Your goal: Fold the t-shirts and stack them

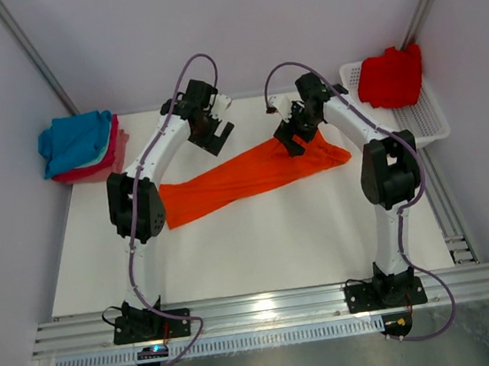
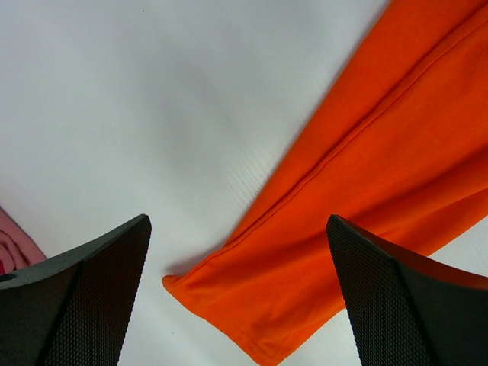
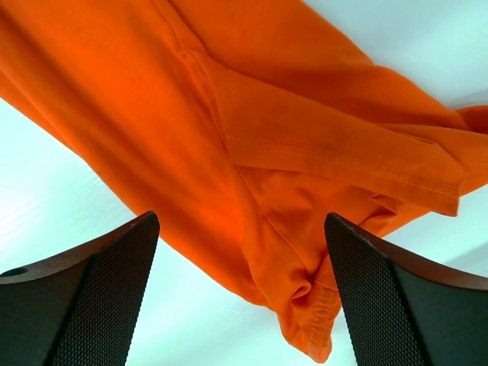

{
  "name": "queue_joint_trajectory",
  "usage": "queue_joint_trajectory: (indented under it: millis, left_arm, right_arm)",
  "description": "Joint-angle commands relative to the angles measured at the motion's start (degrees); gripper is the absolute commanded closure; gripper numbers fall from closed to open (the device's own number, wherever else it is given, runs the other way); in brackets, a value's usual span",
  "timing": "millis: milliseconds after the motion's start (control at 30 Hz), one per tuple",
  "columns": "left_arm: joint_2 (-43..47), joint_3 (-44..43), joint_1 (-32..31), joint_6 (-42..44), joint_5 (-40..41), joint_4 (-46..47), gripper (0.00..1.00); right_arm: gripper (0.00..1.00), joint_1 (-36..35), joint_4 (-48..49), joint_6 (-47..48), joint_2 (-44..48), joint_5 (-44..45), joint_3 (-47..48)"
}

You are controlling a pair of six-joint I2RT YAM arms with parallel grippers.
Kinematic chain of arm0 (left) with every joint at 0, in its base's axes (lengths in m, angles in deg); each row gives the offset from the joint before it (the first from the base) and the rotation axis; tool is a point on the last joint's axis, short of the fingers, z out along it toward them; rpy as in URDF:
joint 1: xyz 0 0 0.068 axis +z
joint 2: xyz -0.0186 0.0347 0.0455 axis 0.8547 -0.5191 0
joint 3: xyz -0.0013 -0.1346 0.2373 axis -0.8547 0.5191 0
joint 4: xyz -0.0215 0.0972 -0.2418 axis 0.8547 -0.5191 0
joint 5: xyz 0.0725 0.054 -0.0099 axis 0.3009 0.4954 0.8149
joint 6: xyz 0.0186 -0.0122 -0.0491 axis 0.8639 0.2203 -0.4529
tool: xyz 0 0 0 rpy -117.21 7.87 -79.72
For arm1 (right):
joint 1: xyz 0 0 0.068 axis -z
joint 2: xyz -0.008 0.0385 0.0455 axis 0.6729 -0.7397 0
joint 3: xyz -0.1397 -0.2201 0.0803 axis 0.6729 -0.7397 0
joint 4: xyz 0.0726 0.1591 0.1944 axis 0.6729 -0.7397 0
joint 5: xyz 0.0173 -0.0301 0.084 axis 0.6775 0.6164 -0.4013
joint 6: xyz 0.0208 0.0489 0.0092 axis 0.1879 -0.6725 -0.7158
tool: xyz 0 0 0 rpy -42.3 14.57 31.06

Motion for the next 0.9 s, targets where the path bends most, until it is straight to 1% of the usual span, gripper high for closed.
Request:
queue_joint_trajectory:
  millis: [0,67,300,433,867]
  left_arm:
    - [2.5,-1.8,0.0,0.7,0.7,1.1,0.01]
    - [2.6,-1.8,0.0,0.4,0.7,1.1,0.01]
    - [2.7,-1.8,0.0,1.0,1.8,1.5,0.01]
    - [2.4,-1.9,0.0,1.0,2.5,1.7,0.01]
    - [1.7,-1.9,0.0,0.4,2.2,1.6,0.01]
  right_arm:
    - [0.08,-0.1,5.3,1.5,0.6,2.1,0.1]
    - [0.09,-0.1,7.6,1.1,0.0,3.2,0.1]
    - [0.11,-0.2,8.6,1.7,-2.7,4.7,1.8]
    - [0.13,-0.8,8.0,3.5,-2.7,4.7,0.3]
    - [0.13,-3.5,8.3,4.1,-0.5,3.5,-4.1]
